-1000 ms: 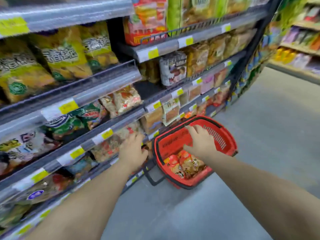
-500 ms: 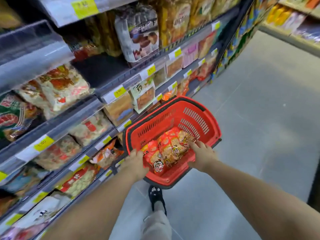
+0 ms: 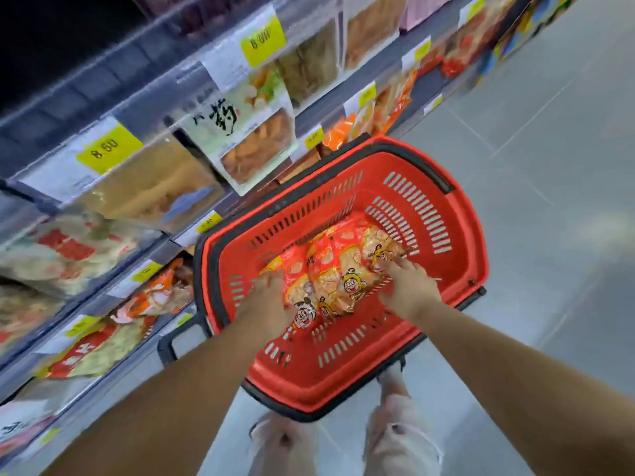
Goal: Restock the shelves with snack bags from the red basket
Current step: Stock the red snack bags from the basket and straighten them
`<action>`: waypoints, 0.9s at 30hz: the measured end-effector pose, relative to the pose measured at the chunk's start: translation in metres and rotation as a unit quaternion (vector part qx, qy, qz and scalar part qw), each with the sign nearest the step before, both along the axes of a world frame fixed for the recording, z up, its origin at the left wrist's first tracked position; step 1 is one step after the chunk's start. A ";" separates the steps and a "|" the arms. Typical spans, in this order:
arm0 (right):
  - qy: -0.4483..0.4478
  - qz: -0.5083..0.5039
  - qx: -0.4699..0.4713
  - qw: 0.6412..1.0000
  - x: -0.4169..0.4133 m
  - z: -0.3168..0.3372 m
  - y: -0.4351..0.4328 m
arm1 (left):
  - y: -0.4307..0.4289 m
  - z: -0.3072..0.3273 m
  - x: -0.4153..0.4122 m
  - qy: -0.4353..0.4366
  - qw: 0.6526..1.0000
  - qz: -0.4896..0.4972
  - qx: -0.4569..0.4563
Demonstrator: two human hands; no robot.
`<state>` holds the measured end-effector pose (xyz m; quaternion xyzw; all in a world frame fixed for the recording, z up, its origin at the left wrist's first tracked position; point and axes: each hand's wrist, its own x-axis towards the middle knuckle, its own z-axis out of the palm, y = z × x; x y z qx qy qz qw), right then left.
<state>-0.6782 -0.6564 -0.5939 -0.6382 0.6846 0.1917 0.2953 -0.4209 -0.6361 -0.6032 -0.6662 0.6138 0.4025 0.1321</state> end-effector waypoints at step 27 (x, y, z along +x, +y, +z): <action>-0.125 0.075 -0.017 0.989 -0.051 -0.301 -0.068 | 0.002 -0.320 -0.124 0.121 0.867 0.471 0.106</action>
